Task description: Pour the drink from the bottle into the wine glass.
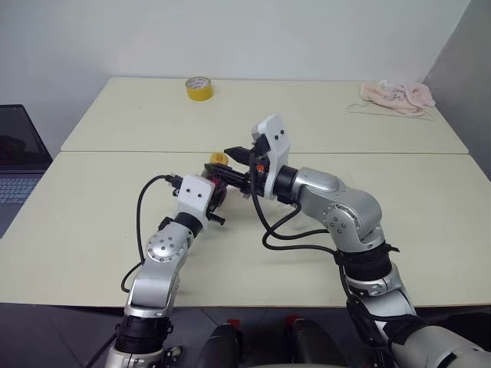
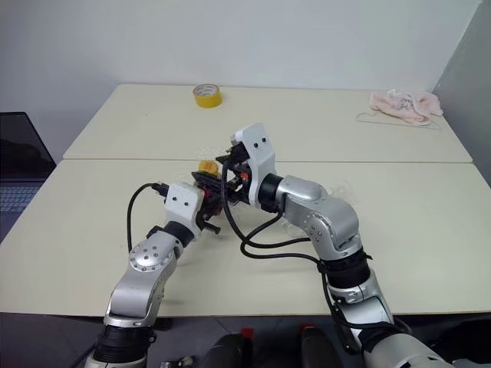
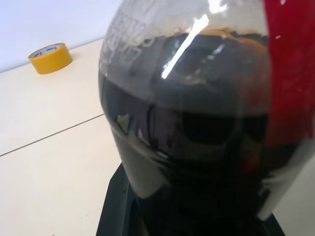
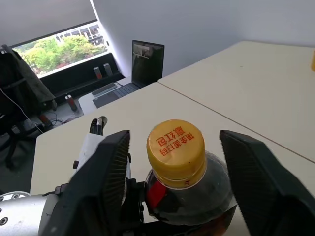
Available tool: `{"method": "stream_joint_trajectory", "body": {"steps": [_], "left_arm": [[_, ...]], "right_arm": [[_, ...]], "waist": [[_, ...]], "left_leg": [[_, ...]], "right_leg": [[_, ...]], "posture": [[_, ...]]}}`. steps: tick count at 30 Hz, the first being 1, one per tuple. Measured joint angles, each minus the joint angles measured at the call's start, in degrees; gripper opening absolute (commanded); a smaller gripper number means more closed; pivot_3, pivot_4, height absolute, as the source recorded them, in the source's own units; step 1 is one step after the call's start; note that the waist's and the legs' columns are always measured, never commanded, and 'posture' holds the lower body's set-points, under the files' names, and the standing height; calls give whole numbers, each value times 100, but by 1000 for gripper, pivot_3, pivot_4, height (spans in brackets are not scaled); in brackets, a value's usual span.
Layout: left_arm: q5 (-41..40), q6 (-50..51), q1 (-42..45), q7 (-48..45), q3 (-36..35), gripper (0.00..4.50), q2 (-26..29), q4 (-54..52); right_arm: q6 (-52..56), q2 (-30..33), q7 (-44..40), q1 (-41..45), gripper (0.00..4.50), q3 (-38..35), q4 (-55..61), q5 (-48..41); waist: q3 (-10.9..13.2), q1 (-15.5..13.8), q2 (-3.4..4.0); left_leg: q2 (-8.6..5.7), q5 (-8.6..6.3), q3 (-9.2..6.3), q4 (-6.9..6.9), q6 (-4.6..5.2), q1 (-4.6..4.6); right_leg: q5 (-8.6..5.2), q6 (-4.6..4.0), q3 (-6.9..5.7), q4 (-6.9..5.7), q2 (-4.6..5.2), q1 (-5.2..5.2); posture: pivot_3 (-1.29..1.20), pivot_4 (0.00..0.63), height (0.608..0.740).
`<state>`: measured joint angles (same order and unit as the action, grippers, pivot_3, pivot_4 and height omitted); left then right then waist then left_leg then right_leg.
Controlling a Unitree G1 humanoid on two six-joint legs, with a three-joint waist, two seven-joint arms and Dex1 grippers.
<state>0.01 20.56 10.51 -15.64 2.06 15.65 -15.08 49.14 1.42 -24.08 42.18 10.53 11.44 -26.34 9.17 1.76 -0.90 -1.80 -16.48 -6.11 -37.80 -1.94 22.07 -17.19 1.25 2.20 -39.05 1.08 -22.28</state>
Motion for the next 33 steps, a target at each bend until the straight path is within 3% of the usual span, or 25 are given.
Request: {"method": "stream_joint_trajectory", "body": {"steps": [3, 13, 24, 29, 33], "left_arm": [[8, 1, -3, 4, 2, 763, -1, 0], [1, -22, 24, 0, -3, 763, -2, -4], [-323, -3, 15, -284, -7, 760, -4, -44], [-382, 36, -37, -323, -25, 760, 19, -97], [-438, 51, -115, -401, -3, 760, 40, -183]], "right_arm": [[-58, -4, -5, 3, 1199, 40, 3, 47], [-145, 4, -60, -11, 1199, 13, 4, 20], [-247, 329, -624, -281, 1199, -564, 629, -781], [-383, 1605, -1001, -910, 1198, -540, 988, -619], [-543, 2592, -1438, -1797, 1198, -1076, 1213, -656]], "waist": [[0, 0, 0], [0, 0, 0], [0, 2, 0], [2, -54, -3], [4, -69, -5]], "left_leg": [[0, 0, 0, 0, 0, 0], [0, 0, 0, 0, 0, 0], [1, -1, 0, 3, 2, 0], [-4, -1, -2, -3, 3, 4], [-4, -2, 0, -2, 4, 7]], "right_leg": [[0, 0, 0, 0, 0, 0], [0, 0, 0, 0, 0, 0], [0, 0, 0, 2, 0, 1], [-1, 1, -4, 10, 5, 8], [-1, 2, -2, 9, 4, 8]], "posture": [[0, 150, 740], [0, 150, 740], [0, 150, 740], [0, 150, 740], [0, 150, 740]]}}
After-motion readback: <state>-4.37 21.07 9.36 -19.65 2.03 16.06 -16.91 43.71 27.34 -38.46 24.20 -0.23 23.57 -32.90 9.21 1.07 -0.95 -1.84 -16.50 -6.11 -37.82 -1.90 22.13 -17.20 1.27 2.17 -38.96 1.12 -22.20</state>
